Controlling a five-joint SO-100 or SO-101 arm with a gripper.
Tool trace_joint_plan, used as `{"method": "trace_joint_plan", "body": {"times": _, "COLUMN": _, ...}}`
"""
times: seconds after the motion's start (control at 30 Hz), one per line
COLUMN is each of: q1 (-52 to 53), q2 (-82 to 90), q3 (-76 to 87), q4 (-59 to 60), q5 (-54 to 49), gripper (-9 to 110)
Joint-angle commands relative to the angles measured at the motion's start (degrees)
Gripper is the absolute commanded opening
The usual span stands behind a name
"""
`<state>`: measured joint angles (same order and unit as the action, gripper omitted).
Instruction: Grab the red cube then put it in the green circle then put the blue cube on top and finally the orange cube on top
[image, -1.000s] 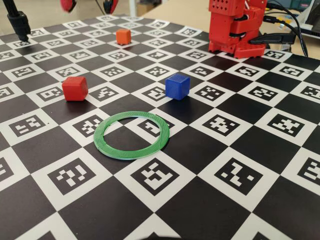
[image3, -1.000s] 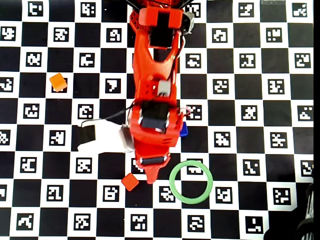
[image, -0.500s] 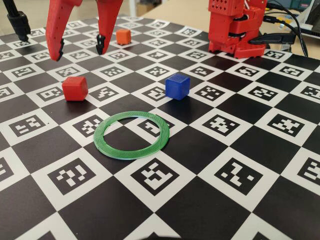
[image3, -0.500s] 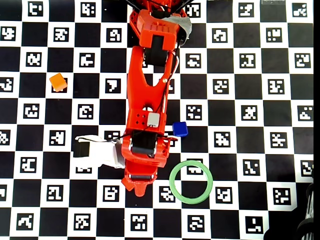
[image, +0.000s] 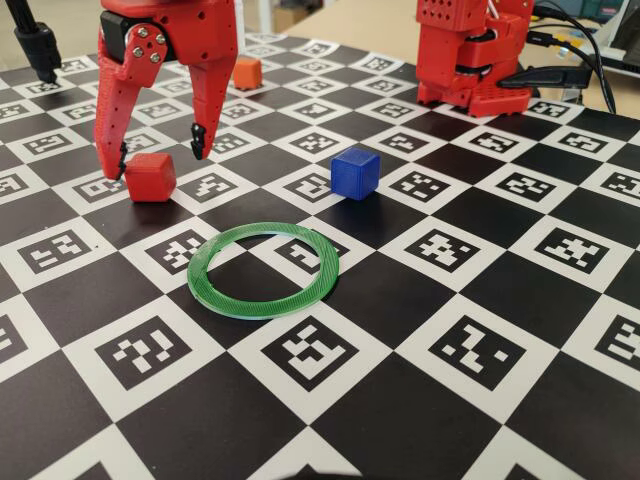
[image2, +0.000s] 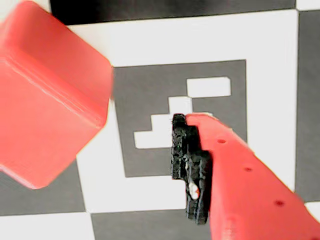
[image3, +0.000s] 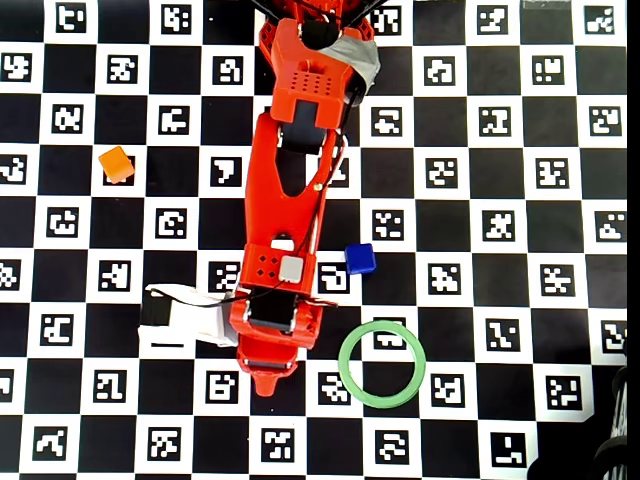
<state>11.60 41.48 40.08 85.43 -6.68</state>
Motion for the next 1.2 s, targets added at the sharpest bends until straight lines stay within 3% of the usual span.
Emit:
{"method": "trace_joint_plan", "body": {"times": 0.0, "q1": 0.62, "q2": 2.55, "q3": -5.45, "q4": -0.79, "q5": 0.18, "gripper": 40}}
{"method": "trace_joint_plan", "body": {"times": 0.73, "q1": 0.62, "q2": -0.53, "q3": -6.86, "q4": -2.81, "q5": 2.46, "gripper": 40}}
{"method": "trace_joint_plan", "body": {"times": 1.17, "q1": 0.44, "q2": -1.23, "q3": -6.24, "q4": -3.34, "q5": 10.28, "gripper": 40}}
